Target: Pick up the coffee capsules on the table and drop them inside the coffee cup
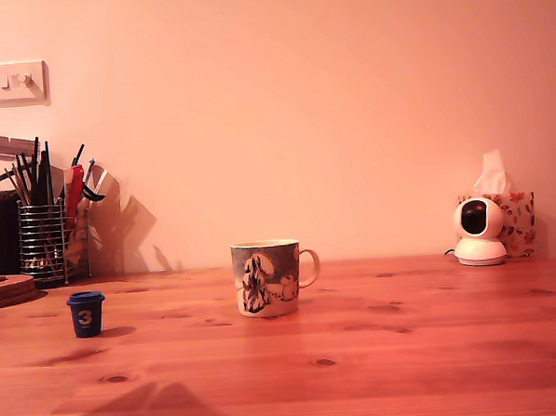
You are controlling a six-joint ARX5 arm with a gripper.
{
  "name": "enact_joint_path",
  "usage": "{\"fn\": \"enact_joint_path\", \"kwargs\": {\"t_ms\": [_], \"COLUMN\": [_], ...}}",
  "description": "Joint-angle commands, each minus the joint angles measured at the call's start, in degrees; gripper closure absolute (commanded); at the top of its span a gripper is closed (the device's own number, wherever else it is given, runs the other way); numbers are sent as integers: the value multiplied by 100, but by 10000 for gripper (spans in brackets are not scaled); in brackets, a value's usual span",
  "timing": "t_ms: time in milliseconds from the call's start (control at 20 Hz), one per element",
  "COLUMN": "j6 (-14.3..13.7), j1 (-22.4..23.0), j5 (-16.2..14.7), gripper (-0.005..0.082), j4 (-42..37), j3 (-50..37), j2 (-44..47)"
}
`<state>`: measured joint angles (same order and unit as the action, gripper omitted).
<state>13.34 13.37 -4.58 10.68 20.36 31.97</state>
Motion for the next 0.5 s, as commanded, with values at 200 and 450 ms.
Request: {"fn": "enact_joint_path", "kwargs": {"t_ms": [200,450], "j6": [-26,-210], "j1": [4,33], "j5": [153,212], "gripper": [235,235], "j4": [-37,-236], "j3": [-122,-129], "j2": [208,498]}}
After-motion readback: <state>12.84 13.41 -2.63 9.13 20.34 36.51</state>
